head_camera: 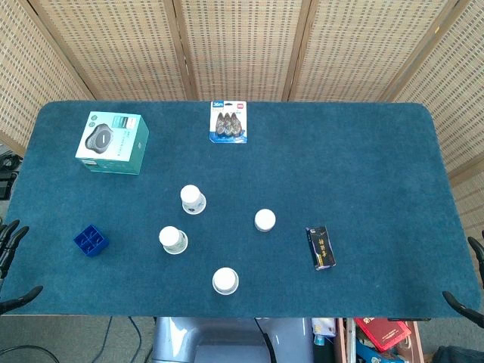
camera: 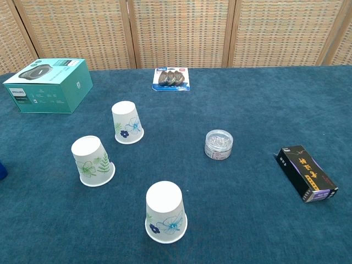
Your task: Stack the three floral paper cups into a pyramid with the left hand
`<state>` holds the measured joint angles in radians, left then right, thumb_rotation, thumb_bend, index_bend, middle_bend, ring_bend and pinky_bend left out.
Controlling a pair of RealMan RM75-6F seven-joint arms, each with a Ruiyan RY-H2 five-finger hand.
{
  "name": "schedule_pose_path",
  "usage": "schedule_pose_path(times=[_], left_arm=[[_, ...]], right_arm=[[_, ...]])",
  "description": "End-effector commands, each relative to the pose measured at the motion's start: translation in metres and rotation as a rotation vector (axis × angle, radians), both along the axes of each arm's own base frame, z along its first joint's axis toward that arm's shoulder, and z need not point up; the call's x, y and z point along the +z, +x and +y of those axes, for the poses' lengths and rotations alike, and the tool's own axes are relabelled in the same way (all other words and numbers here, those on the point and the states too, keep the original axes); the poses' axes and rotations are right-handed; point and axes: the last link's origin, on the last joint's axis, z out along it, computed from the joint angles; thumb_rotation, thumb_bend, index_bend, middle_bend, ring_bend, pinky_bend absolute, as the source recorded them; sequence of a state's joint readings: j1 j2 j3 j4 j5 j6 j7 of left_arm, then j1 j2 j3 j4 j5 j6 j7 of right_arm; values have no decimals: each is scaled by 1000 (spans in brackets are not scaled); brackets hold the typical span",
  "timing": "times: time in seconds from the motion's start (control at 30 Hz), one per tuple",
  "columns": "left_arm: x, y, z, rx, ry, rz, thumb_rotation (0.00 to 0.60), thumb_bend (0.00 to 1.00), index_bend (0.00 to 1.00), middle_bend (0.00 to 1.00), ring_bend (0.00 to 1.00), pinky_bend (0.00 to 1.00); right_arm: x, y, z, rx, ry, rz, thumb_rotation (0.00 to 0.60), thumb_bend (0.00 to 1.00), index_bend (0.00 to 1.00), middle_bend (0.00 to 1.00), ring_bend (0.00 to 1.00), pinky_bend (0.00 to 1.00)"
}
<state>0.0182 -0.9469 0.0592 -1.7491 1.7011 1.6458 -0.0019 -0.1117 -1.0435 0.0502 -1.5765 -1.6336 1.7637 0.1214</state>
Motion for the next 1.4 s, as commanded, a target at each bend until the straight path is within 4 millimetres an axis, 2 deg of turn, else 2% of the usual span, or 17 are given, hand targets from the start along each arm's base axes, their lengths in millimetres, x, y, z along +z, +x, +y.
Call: schedule_pose_path(times=[0.03, 0.2, 0.33, 0.43, 0.53, 0.6, 0.7, 0.8, 1.03, 1.27, 1.4], left_arm=[[-1, -1, 1, -2, -5, 3, 600, 130, 0, 0, 0, 0], [-7, 4, 3, -21, -29, 10, 600, 130, 0, 0, 0, 0], [-31, 31, 23, -161, -110, 89, 600, 128, 0, 0, 0, 0], [-62, 71, 43, -352, -265, 161, 600, 128, 0, 0, 0, 0], [-88, 107, 61, -523, -336, 237, 600, 126, 0, 0, 0, 0], [-106, 124, 67, -600, -373, 269, 600, 125, 0, 0, 0, 0], [-145, 156, 75, -715, -472, 279, 600, 125, 0, 0, 2, 11], [-178, 176, 81, -755, -535, 282, 600, 125, 0, 19, 29, 27], [-222, 200, 95, -730, -574, 301, 600, 125, 0, 29, 40, 29], [-239, 204, 101, -699, -588, 349, 600, 125, 11, 56, 52, 48], [-245, 204, 103, -682, -590, 367, 600, 125, 108, 132, 157, 151]], right_arm=[[0, -1, 0, -5, 1, -3, 600, 0, 0, 0, 0, 0], [0, -1, -1, -8, 2, -10, 600, 0, 0, 0, 0, 0], [-1, 0, -2, -4, 12, -9, 600, 0, 0, 0, 0, 0], [-1, -1, -4, -10, 14, -15, 600, 0, 0, 0, 0, 0], [0, -2, -7, -19, 10, -16, 600, 0, 0, 0, 0, 0], [1, -4, -7, -24, 8, -17, 600, 0, 0, 0, 0, 0], [4, -6, -9, -37, -1, -24, 600, 0, 0, 0, 0, 0], [6, -9, -10, -43, -5, -33, 600, 0, 0, 0, 0, 0], [11, -14, -12, -57, -10, -53, 600, 0, 0, 0, 0, 0], [15, -16, -14, -62, -14, -70, 600, 0, 0, 0, 0, 0], [15, -17, -14, -64, -13, -75, 600, 0, 0, 0, 0, 0]])
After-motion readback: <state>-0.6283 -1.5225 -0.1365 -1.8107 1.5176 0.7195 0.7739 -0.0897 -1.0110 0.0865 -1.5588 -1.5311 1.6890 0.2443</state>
